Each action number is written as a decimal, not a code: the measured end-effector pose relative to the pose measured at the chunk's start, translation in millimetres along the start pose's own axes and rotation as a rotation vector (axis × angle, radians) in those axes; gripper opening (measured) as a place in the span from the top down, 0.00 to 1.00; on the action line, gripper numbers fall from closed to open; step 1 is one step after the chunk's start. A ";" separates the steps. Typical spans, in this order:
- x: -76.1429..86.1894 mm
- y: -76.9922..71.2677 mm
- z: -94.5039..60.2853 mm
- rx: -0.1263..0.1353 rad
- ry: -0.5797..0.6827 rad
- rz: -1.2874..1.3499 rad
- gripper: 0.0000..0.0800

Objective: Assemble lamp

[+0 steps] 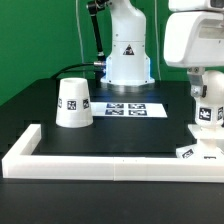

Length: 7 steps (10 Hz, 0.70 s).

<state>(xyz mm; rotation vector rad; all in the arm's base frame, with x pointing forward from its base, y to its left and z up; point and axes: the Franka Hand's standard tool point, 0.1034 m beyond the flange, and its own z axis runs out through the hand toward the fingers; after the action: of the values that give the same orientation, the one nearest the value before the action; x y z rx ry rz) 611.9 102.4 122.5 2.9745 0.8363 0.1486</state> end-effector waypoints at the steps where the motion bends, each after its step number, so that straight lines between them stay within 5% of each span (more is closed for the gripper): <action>1: -0.7 0.8 0.2 0.006 -0.003 0.108 0.28; 7: -1.4 3.8 0.6 0.009 0.002 0.511 0.28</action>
Offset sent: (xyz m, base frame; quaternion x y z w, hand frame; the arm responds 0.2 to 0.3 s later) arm 0.0002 -0.0015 -0.0031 0.0021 -0.0179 0.1762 0.9842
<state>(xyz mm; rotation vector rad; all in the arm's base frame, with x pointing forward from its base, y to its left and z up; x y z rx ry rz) 612.7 98.4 122.1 3.1235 0.0591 0.1628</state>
